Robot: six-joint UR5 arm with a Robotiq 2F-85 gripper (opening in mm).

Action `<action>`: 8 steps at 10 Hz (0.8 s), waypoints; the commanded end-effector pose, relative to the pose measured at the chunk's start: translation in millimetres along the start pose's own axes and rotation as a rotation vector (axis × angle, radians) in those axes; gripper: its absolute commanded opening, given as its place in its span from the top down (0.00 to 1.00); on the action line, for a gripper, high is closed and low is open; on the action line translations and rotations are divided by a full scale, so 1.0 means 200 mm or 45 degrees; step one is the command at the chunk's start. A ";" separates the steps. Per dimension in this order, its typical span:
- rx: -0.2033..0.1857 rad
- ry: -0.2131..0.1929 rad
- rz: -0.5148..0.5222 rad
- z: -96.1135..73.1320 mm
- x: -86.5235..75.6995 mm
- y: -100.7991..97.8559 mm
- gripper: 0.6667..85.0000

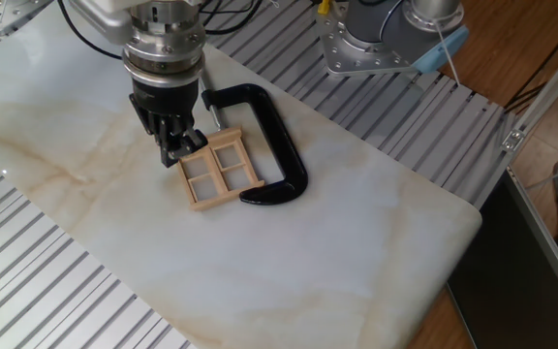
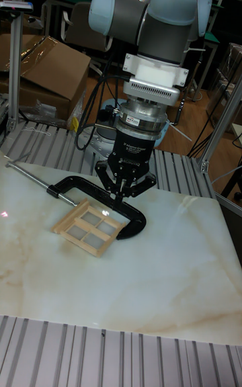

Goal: Open a sliding window

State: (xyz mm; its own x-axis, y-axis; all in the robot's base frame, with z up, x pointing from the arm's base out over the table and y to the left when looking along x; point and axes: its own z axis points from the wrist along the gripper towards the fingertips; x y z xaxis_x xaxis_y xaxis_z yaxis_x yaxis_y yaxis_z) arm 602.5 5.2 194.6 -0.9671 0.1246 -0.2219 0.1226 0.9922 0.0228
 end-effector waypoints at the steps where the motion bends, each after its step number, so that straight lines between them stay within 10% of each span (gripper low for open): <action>1: -0.012 -0.016 0.014 -0.01 -0.02 0.01 1.00; 8: -0.027 0.188 0.083 -0.02 0.22 0.06 1.00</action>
State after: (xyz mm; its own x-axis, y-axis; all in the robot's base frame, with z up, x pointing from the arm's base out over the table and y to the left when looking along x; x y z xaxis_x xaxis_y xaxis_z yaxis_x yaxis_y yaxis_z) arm 577.9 13.5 189.0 -0.9772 0.1644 -0.1342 0.1612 0.9863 0.0343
